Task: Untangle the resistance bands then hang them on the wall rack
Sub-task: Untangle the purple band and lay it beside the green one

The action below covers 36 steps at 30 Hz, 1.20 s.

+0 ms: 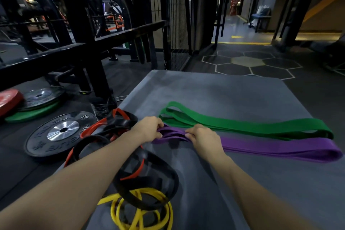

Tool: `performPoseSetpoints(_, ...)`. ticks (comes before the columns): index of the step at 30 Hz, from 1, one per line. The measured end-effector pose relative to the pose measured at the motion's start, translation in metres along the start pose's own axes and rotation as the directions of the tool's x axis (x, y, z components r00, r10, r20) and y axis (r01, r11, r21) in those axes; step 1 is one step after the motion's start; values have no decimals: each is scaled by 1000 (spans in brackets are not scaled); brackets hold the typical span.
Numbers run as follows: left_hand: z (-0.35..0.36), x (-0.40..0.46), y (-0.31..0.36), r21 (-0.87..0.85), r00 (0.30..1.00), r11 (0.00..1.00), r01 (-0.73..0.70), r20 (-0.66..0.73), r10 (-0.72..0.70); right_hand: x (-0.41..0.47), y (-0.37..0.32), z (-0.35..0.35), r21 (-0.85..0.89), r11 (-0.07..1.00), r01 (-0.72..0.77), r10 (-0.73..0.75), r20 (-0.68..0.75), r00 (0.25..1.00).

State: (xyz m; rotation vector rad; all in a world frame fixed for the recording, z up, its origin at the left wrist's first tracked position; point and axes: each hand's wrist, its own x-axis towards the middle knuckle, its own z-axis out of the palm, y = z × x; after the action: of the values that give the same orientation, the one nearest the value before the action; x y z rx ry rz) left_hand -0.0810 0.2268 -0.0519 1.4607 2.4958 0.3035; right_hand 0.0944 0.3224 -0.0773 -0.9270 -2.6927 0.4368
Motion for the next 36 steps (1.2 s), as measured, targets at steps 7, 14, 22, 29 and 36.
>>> performPoseSetpoints(7,-1,-5,7,351,998,935,-57,34,48,-4,-4,1,-160,985,58,-53,32,998)
performPoseSetpoints(14,-16,-3,8,158,993,985,-69,108,52,0,-7,4,-203,976,79,-96,-72,993)
performPoseSetpoints(22,-20,14,7,-418,1000,908,1,24,10,6,-8,2,-243,969,32,-64,-125,990)
performPoseSetpoints(29,-2,20,2,-481,979,876,-23,-190,-78,12,-11,-5,-277,960,44,-65,-64,996)
performPoseSetpoints(36,12,7,-14,-333,993,939,83,-50,-105,15,-14,-4,-299,952,65,-82,-44,996)
